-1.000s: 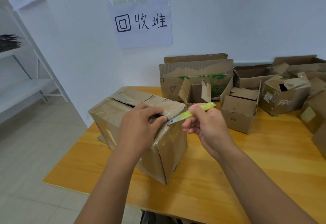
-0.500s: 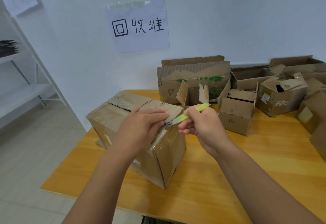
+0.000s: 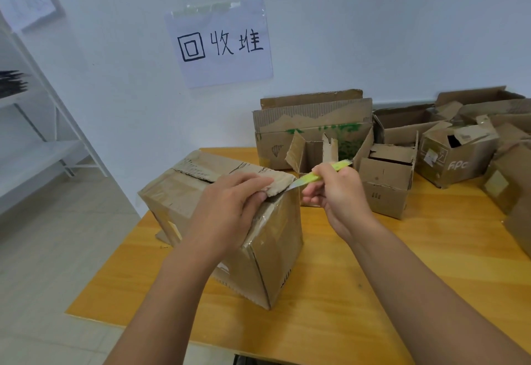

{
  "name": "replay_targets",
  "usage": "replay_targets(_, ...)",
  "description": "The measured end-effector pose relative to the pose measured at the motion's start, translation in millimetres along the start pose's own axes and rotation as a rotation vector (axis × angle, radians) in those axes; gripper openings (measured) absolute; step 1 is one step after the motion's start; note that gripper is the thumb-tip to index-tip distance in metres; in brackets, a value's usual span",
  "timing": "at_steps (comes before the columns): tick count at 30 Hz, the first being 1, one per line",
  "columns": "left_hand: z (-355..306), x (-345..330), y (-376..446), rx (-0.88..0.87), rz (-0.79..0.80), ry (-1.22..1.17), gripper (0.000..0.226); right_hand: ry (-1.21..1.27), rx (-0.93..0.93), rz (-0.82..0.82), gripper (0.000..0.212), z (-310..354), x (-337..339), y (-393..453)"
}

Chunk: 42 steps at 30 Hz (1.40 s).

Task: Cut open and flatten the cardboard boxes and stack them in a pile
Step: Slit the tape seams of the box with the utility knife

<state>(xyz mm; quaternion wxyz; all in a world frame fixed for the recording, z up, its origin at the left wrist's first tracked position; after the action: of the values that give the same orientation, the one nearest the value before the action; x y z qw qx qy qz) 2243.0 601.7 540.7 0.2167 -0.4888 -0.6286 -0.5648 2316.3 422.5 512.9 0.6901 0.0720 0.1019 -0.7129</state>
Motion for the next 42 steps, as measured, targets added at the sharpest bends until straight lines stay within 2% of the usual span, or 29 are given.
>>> replay_targets(7,-3,1,-2,0.113,0.034,0.035,0.036,0.078,-0.027,-0.094,0.021,-1,2,1)
replay_targets(12,-5,3,-5,0.126,-0.020,-0.032,0.038,0.068,-0.025,-0.021,0.023,-2,2,0)
replay_targets(17,-6,4,-5,0.114,0.032,-0.058,0.061,0.132,0.023,-0.052,0.021,4,5,1)
replay_targets(22,-6,4,-4,0.098,0.060,-0.041,0.066,0.093,0.024,0.028,0.020,-6,0,-5)
replay_targets(27,-5,4,-4,0.082,0.071,-0.040,0.061,0.277,-0.029,-0.118,0.013,-3,13,4)
replay_targets(29,-5,5,-4,0.081,0.089,-0.044,0.060,0.291,0.007,-0.105,0.018,-4,14,3)
replay_targets(33,-4,12,-3,0.092,0.148,-0.113,0.075,0.288,0.174,0.025,0.023,-5,6,-7)
replay_targets(35,0,19,-3,0.085,0.207,-0.121,0.066,0.274,0.241,0.046,0.024,-4,3,-11)
replay_targets(39,9,36,-11,0.070,0.365,-0.075,0.045,0.333,0.322,-0.062,0.020,4,4,-12)
replay_targets(42,19,51,-22,0.122,0.475,-0.163,0.038,0.225,0.341,0.016,0.022,4,-9,-13)
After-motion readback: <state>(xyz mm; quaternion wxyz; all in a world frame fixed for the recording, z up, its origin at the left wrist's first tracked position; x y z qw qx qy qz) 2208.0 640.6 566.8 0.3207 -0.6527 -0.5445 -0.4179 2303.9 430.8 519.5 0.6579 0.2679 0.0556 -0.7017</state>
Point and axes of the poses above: each hand's wrist, its own y-axis towards the middle knuckle, its own x-axis out of the back of the hand, z = x × y, the point moved 2 cm from there along y, towards the middle knuckle, and after that the axes turned 2 degrees about y, right-handed, at the moved point
